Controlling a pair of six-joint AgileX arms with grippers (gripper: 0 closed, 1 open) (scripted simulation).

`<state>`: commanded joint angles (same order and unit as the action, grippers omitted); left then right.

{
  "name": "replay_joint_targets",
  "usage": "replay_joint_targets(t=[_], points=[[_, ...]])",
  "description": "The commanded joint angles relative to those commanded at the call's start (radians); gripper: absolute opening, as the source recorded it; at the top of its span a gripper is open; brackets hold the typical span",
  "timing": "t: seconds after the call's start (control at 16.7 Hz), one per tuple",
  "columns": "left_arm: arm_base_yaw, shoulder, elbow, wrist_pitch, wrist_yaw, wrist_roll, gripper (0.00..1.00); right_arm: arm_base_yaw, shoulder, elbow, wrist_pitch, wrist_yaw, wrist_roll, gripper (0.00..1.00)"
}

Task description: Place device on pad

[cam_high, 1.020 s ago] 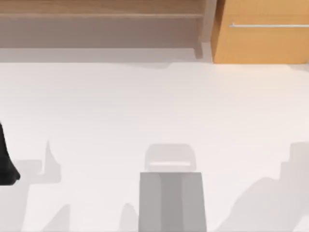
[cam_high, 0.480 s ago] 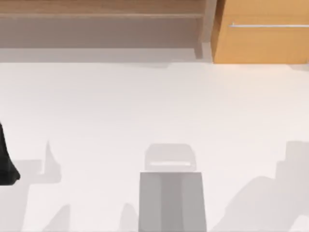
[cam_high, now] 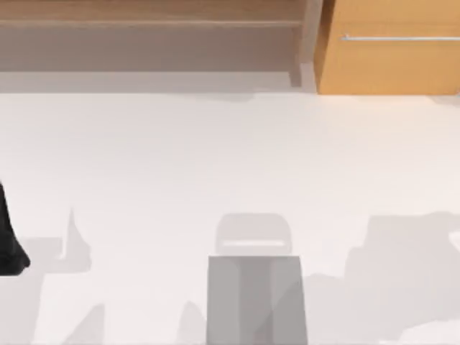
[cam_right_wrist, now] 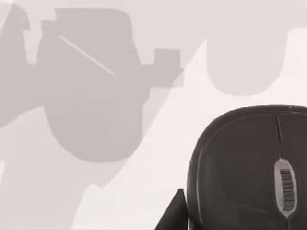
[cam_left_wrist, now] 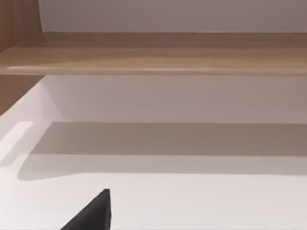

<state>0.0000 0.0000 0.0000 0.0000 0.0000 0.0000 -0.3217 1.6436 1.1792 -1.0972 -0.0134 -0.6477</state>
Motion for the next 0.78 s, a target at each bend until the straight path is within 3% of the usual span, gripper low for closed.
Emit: replay_joint_targets(t=[0.48,0.78], points=[[0.000,0.000,0.000,0.000,0.000,0.000,1.00,0.035,0.003,0.025,-0.015,0.002,0.035,0.00],[0.000,0.000,0.000,0.000,0.000,0.000,1.00,0.293,0.083,0.112,-0.019,0.017,0.300,0.00]])
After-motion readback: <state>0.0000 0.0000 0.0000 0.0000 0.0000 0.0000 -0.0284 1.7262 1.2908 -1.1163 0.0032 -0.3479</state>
